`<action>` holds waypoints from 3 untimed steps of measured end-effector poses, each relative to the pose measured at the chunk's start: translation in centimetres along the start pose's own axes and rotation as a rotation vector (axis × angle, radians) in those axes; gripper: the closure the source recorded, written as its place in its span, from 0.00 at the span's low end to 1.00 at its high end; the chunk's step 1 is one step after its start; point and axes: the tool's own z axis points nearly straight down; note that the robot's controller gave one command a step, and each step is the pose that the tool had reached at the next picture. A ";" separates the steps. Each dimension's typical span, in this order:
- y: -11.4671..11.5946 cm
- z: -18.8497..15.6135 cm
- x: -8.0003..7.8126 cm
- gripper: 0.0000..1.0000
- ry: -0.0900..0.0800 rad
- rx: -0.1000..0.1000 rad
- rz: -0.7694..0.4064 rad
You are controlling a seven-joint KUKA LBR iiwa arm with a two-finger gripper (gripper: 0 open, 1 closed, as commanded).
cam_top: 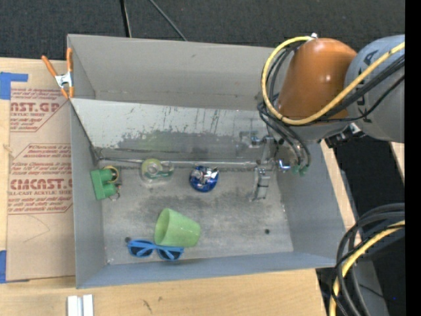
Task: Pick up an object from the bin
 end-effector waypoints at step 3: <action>5.7 13.4 -2.6 1.00 0.001 -0.002 -0.052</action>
Offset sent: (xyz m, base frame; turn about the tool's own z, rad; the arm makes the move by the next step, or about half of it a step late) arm 0.0169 0.0388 -0.0780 -0.0787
